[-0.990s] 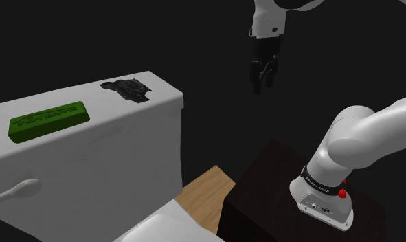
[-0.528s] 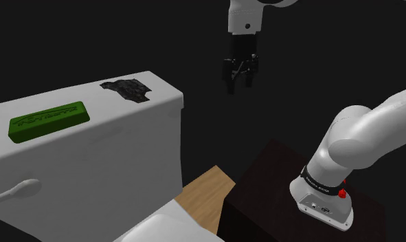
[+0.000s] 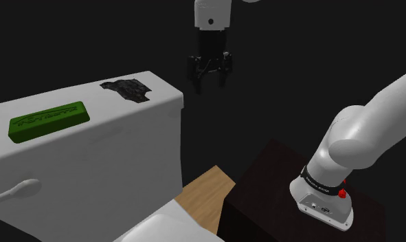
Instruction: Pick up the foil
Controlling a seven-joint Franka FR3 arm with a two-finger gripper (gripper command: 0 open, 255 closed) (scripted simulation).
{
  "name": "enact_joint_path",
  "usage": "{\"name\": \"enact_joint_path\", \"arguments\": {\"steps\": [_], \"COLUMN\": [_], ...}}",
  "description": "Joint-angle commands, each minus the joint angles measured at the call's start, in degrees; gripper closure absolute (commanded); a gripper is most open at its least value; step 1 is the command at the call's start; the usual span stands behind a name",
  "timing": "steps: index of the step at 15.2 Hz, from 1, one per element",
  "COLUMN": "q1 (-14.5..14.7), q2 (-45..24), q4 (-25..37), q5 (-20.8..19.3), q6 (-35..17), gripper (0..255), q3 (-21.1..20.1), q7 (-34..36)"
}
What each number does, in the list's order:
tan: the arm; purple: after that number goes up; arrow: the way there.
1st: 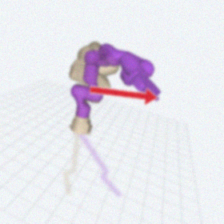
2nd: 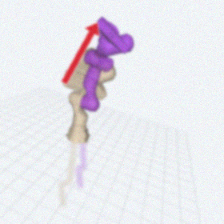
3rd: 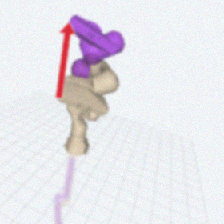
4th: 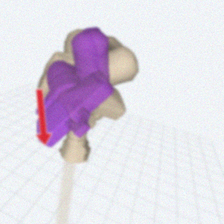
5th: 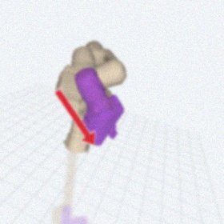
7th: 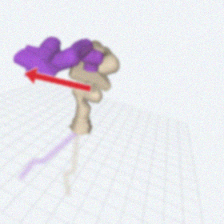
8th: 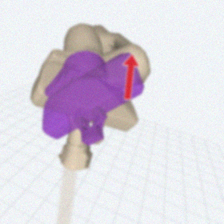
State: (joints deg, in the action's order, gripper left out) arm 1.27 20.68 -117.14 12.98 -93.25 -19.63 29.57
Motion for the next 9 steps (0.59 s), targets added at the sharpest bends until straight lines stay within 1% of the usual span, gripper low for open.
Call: {"name": "enact_joint_path", "arguments": {"steps": [1,5,9], "q1": [0.1,0.4,1.9], "q2": [-3.8,-11.8,-20.9], "q4": [3.9,12.4,22.7], "q5": [-0.7,-3.8,-8.9], "q6": [-1.0,-2.1,-1.8], "gripper": [0,0,0], "q3": [-2.3,-6.1,-9.3], "q7": [4.1,11.8,20.0]}}
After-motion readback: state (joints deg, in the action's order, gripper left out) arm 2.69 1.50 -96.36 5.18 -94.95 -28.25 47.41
